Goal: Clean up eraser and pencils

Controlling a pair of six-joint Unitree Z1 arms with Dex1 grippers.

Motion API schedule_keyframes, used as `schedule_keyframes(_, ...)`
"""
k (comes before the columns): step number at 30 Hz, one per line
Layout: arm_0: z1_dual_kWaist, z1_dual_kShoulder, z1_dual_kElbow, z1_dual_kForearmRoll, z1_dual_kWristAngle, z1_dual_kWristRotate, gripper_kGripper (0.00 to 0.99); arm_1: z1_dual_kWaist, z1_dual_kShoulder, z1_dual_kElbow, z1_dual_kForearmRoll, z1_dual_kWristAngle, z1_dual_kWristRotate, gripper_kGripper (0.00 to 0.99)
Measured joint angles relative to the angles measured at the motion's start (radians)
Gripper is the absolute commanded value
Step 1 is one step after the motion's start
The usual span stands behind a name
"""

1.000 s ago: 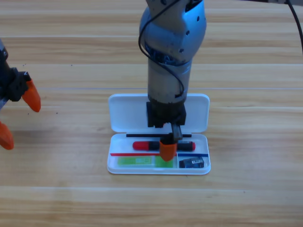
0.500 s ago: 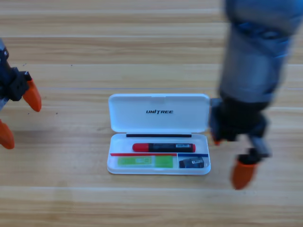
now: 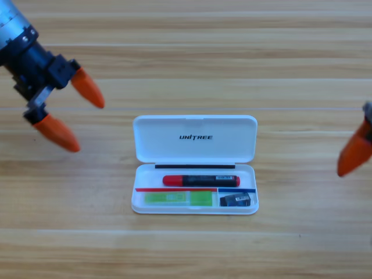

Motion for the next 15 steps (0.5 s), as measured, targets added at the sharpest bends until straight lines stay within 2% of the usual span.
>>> schedule_keyframes(3, 0.038, 0.017, 0.044, -0.082, -0.078, 0.018, 0.98, -0.008, -0.032, 0.026, -0.11, 0.083, 0.024, 0.928)
schedule_keyframes(6, 0.086, 0.03, 0.107, -0.157, -0.143, 0.049, 0.845, -0.012, -0.053, 0.078, -0.228, 0.163, 0.077, 0.93)
schedule_keyframes(8, 0.116, 0.043, 0.107, -0.162, -0.154, 0.062, 0.735, -0.013, -0.064, 0.107, -0.292, 0.211, 0.103, 0.93)
schedule_keyframes(10, 0.148, 0.052, 0.097, -0.162, -0.163, 0.064, 0.601, -0.013, -0.077, 0.133, -0.345, 0.251, 0.127, 0.93)
schedule_keyframes(15, 0.21, 0.099, 0.032, -0.162, -0.232, 0.075, 0.126, -0.014, -0.11, 0.157, -0.365, 0.26, 0.133, 0.93)
